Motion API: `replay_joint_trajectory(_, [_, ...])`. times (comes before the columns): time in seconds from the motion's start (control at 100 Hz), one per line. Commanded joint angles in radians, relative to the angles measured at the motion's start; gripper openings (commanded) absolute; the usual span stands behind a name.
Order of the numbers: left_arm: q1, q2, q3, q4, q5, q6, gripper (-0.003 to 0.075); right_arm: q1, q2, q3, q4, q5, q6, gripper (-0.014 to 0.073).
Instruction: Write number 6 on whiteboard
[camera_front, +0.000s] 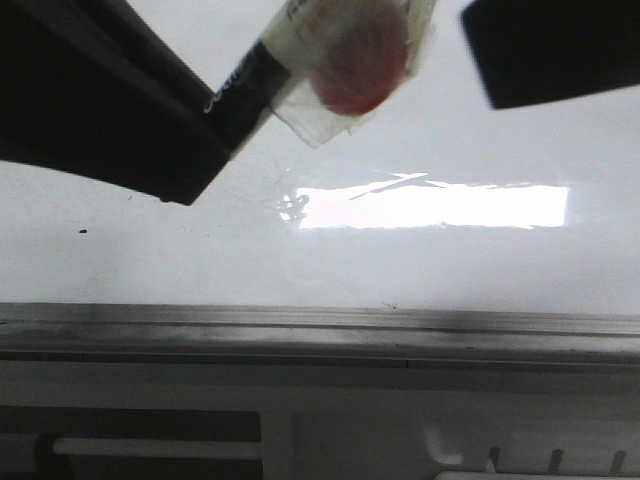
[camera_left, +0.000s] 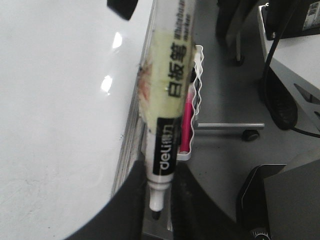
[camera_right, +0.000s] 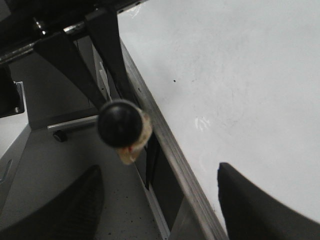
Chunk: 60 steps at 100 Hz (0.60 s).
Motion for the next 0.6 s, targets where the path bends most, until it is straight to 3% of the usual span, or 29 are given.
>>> replay_joint_trajectory(0.0, [-0.006,-0.016,-0.032,-0.033,-0.025,0.002,-0.0019,0.042,0.031,-0.038,0.022,-0.130,-0.010,0.0437])
replay_joint_trajectory(0.21, [-0.006,-0.016,-0.032,-0.033,-0.018,0.002,-0.0019,0.134,0.079,-0.038,0.024,-0.261,-0.010,0.0437])
replay_joint_trajectory(0.43, [-0.006,-0.016,-0.032,-0.033,-0.011,0.002,-0.0019,0.155,0.106,-0.038,0.024,-0.286,-0.010,0.0430])
replay_joint_trajectory(0.5, [-0.006,-0.016,-0.032,-0.033,-0.011,0.002,-0.0019,0.155,0.111,-0.038,0.024,-0.286,-0.010,0.0363])
replay_joint_trajectory(0.59, [-0.006,-0.016,-0.032,-0.033,-0.011,0.002,-0.0019,0.155,0.113,-0.038,0.025,-0.282,-0.010,0.0195])
